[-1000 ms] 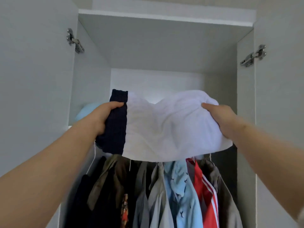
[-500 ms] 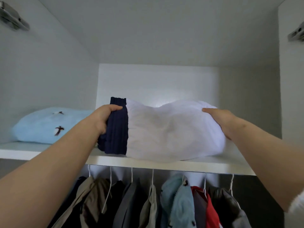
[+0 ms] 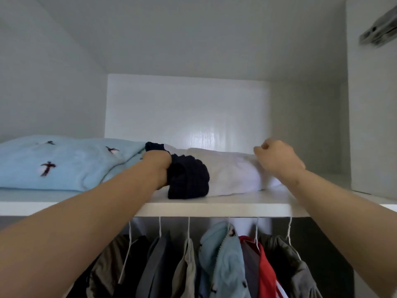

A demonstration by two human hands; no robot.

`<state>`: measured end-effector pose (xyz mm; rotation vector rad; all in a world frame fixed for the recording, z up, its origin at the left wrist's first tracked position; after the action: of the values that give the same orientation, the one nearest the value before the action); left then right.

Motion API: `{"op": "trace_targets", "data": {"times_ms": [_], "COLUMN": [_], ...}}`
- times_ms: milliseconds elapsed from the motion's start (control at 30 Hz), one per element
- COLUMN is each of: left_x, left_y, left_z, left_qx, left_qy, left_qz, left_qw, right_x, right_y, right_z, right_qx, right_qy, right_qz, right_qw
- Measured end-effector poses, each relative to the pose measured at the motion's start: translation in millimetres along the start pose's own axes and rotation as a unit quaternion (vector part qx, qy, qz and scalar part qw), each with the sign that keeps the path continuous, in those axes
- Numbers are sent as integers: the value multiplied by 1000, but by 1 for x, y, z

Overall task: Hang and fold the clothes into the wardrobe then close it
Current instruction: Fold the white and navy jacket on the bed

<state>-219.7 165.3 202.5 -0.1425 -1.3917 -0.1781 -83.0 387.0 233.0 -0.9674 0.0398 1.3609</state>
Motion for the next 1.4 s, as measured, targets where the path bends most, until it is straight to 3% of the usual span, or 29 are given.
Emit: {"op": "trace_targets", "data": {"times_ms": [67, 167, 200, 267, 300, 333, 367, 400, 433, 500, 567, 700, 800, 933, 1067, 1133, 1233, 1300, 1400], "left_x": [-6, -4, -3, 8, 19, 32, 44, 51, 49, 27, 9, 9, 14, 27, 49, 44, 4, -7, 7], "left_y": [17, 29, 27, 12, 3, 1, 7, 20, 34, 57, 67, 69, 70, 60, 61, 70, 75, 64, 46], "left_z": [-15, -32, -32, -24, -19, -19, -23, -26, -27, -31, -33, -27, -35, -35, -10, 0, 12, 14, 15], "left_qx": [-54, -137, -133, -36, 40, 105, 123, 75, -31, -249, -330, -315, -310, -301, -205, -209, -326, -350, -294], "left_qy": [-32, -20, -7, 70, 137, 223, 313, 378, 396, 298, 217, 170, 186, 178, 285, 313, 192, 144, 136], "left_qz": [-67, 10, 44, 137, 233, 331, 396, 428, 432, 446, 474, 554, 568, 484, 410, 481, 641, 661, 676], "left_qw": [996, 990, 990, 987, 962, 911, 854, 817, 810, 806, 787, 752, 739, 802, 842, 792, 668, 648, 662], "right_x": [-7, -10, -8, 0, 1, 0, -3, -7, -14, -24, -28, -24, -11, 4, 0, -1, -4, -11, -27], "right_y": [11, 12, 9, -1, -6, -9, -12, -11, -8, 4, 15, 9, -3, -13, -11, -8, 2, 10, 22], "right_z": [-9, -23, -26, -30, -30, -30, -31, -35, -41, -57, -68, -62, -54, -53, -50, -50, -53, -53, -55], "right_qx": [-83, -168, -190, -206, -196, -178, -161, -159, -179, -252, -305, -293, -301, -289, -282, -290, -294, -287, -293], "right_qy": [-6, -4, 9, 32, 24, 6, -14, -33, -50, -68, -105, -100, -70, -13, -47, -36, -22, -38, -71], "right_qz": [0, 9, 46, 124, 148, 170, 195, 224, 249, 262, 186, 136, 132, 202, 245, 264, 288, 288, 256], "right_qw": [996, 986, 981, 970, 969, 969, 967, 961, 951, 929, 928, 941, 942, 935, 926, 919, 911, 913, 919]}}
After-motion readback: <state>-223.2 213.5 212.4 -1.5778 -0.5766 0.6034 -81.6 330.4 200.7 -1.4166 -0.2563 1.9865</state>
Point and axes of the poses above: each hand's wrist, its own z-axis towards the middle knuckle, its own y-axis out of the palm, x = y × z, the point moved 5 cm from there along z, towards the middle knuckle, and after that the axes turned 5 degrees about z, right-handed, at the moved point
